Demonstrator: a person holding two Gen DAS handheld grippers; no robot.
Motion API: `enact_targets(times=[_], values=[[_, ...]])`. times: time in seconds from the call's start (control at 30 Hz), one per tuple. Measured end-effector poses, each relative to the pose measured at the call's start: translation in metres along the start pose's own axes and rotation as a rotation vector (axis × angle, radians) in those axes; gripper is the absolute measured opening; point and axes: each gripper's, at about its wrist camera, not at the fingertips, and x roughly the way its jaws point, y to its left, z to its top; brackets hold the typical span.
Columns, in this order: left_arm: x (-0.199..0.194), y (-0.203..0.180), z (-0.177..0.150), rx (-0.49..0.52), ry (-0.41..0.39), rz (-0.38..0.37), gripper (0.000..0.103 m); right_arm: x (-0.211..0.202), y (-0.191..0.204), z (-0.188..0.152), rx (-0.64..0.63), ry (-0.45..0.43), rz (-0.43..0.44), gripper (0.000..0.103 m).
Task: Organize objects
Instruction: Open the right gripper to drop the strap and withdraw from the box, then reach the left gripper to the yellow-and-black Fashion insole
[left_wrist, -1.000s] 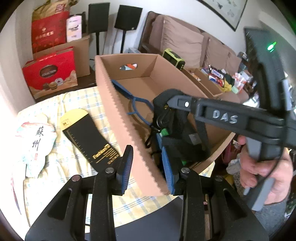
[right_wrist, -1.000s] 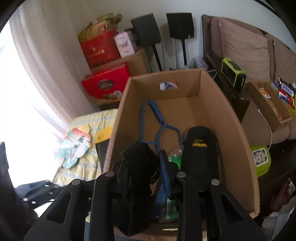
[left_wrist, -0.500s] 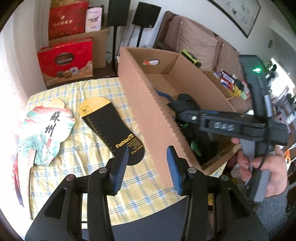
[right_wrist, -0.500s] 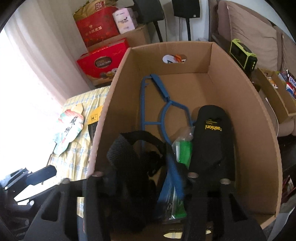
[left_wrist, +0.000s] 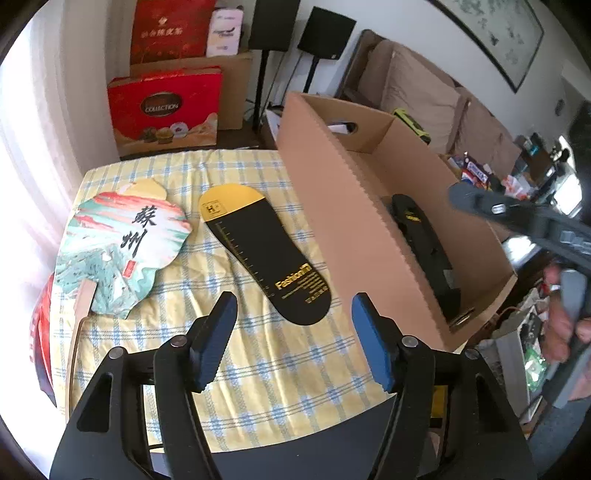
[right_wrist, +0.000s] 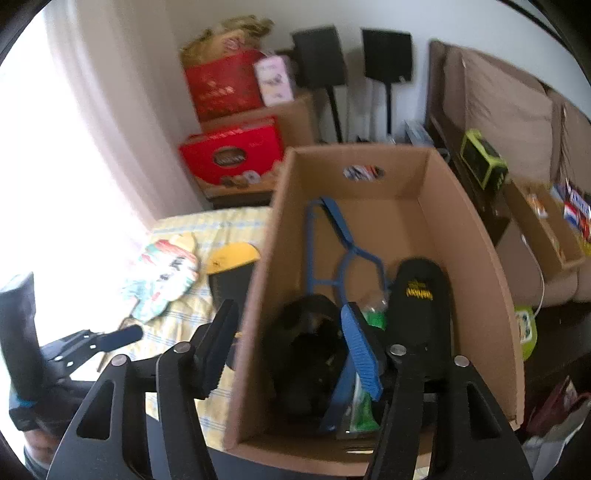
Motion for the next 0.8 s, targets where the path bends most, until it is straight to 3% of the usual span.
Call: enact_targets(times=[0.23, 0.53, 0.63, 0.8], values=[[0.002, 0.023, -0.003, -0.048, 0.008, 0.008, 0.061, -0.013, 0.033, 0.006, -0.058, -0.035, 0.041, 0.062], [0.006, 0.053, -0.011, -0.092, 0.022, 0.04, 0.062, 0.012, 0.06, 0.013, -0.091, 0.005, 0.076, 0.062], [0.004, 0.065, -0.013, -0.107, 0.015, 0.05, 0.075, 0.022, 0.065, 0.012, -0.088, 0.022, 0.09, 0.062], [0.004, 0.08, -0.014, -0.146, 0.023, 0.022, 0.085, 0.038, 0.074, 0.011, -0.087, 0.053, 0.116, 0.062]])
